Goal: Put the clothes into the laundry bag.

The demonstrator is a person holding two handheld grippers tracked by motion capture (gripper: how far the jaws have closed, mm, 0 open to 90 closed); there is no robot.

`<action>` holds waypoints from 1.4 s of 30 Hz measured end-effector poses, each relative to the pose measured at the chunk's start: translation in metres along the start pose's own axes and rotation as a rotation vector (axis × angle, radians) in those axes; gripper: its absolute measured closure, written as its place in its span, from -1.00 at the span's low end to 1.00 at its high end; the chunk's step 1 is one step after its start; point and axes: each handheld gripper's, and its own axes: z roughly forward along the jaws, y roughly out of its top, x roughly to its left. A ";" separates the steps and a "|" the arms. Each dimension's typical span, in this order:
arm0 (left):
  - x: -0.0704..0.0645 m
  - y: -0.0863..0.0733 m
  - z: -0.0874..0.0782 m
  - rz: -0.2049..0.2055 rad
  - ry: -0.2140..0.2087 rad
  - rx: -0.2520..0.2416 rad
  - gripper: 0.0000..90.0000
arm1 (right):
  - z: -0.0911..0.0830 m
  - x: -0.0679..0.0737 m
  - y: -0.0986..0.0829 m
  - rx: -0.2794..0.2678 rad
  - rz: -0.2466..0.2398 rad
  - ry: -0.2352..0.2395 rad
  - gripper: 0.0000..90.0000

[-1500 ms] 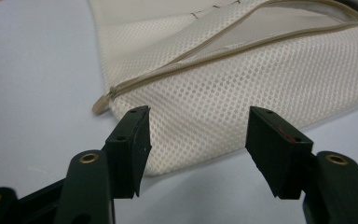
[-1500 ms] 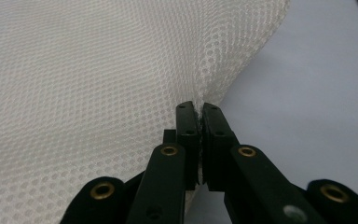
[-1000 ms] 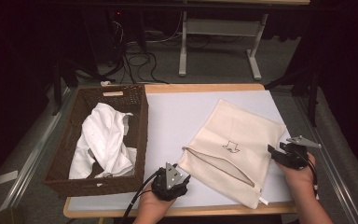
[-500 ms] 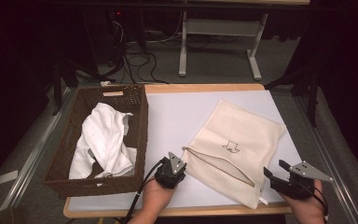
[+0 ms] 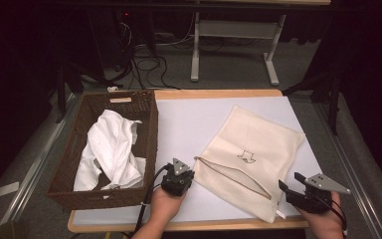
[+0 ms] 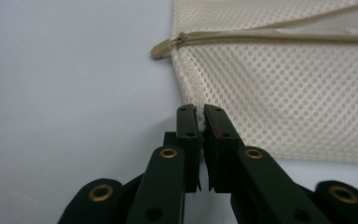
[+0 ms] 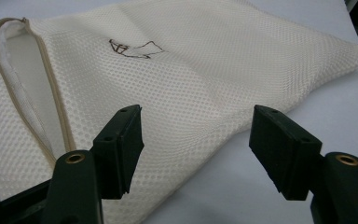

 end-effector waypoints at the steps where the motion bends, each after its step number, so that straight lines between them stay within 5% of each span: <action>1: 0.000 0.000 0.000 0.003 0.009 0.002 0.89 | 0.000 0.000 0.000 0.003 -0.002 0.000 -0.21; 7: -0.001 0.000 -0.001 0.007 0.041 -0.007 0.80 | 0.000 0.000 0.000 0.002 -0.001 0.005 -0.21; 13: -0.007 0.002 -0.009 0.062 0.019 -0.090 0.21 | 0.002 0.002 0.002 -0.008 -0.003 0.025 -0.26; 15: -0.014 0.002 -0.015 0.123 0.037 -0.136 0.08 | 0.005 0.004 0.003 -0.007 -0.005 0.035 -0.29; 19: -0.024 0.001 -0.024 0.164 0.007 -0.175 -0.07 | 0.011 0.012 0.008 -0.011 -0.008 0.079 -0.33; 24: -0.031 -0.002 -0.037 0.196 -0.029 -0.209 -0.14 | 0.020 0.029 0.015 -0.019 -0.070 0.125 -0.32; 26: -0.033 -0.003 -0.042 0.198 -0.025 -0.210 -0.37 | 0.026 0.040 0.018 -0.002 -0.100 0.160 -0.27; 35: -0.039 -0.003 -0.078 0.198 -0.011 -0.260 -0.64 | 0.037 0.052 0.025 0.004 -0.135 0.209 -0.13; 38: -0.040 0.000 -0.091 0.201 -0.001 -0.294 -0.67 | 0.036 0.054 0.027 -0.021 -0.133 0.231 0.00; 39: -0.039 0.002 -0.095 0.199 0.001 -0.303 -0.70 | 0.035 0.057 0.029 -0.033 -0.139 0.262 0.38; 40: -0.039 0.004 -0.099 0.199 0.003 -0.310 -0.70 | 0.035 0.057 0.029 -0.033 -0.139 0.262 0.38; 42: -0.038 0.006 -0.107 0.203 0.022 -0.323 -0.70 | 0.035 0.063 0.032 -0.041 -0.148 0.301 0.75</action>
